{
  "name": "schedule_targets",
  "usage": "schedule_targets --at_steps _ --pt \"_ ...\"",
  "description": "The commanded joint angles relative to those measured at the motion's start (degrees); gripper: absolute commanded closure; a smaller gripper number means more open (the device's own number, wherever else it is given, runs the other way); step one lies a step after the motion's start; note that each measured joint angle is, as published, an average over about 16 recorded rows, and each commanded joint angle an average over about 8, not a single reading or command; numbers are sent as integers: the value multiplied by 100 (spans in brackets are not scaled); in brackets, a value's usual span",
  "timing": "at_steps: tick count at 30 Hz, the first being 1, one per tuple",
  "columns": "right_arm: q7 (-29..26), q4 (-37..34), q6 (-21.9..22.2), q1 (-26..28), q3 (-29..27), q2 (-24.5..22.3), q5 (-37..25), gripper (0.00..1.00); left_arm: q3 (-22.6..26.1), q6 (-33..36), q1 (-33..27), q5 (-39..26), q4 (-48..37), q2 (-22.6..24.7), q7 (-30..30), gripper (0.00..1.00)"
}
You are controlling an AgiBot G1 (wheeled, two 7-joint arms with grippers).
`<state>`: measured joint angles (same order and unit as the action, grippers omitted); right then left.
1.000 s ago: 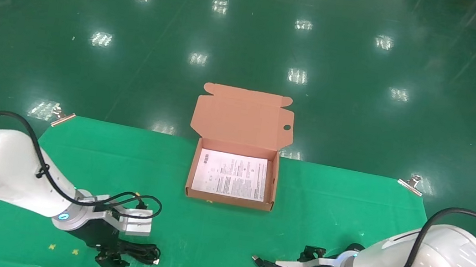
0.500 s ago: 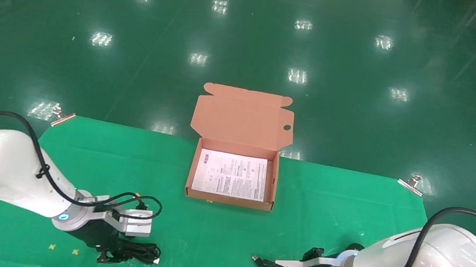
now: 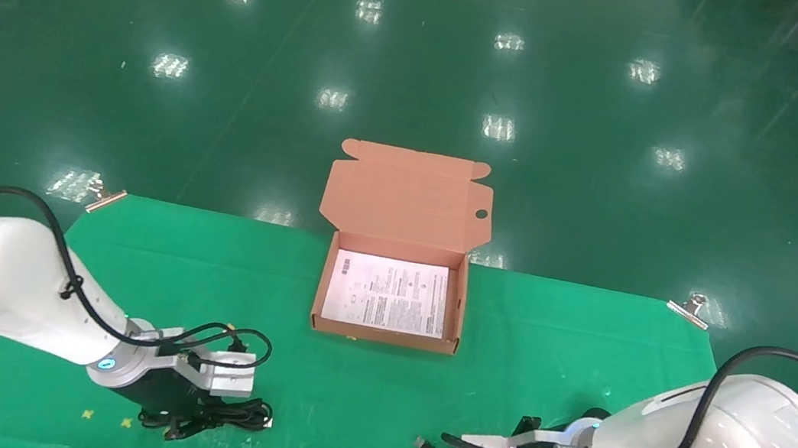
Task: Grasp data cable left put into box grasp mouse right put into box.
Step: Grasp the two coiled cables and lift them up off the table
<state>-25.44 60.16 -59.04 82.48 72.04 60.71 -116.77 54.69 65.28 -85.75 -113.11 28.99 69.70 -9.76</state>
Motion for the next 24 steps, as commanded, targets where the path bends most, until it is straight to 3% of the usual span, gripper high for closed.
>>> schedule_targets --at_steps 1,10,17,24 --pt "2 0 -2 -1 1 1 0 100 7 -3 5 -10 -5 8 -4 100" --pt "-423 345 115 244 -219 -318 -110 100 -135 7 -182 123 305 -289 31 100" --pt "-1164 1222 243 916 -578 -771 -790 100 -166 -152 -486 -135 1180 -593 -254 100" --pt "-1102 1174 613 1656 -799 -299 -1274 100 -208 -479 -759 -626 2227 -721 -889 100"
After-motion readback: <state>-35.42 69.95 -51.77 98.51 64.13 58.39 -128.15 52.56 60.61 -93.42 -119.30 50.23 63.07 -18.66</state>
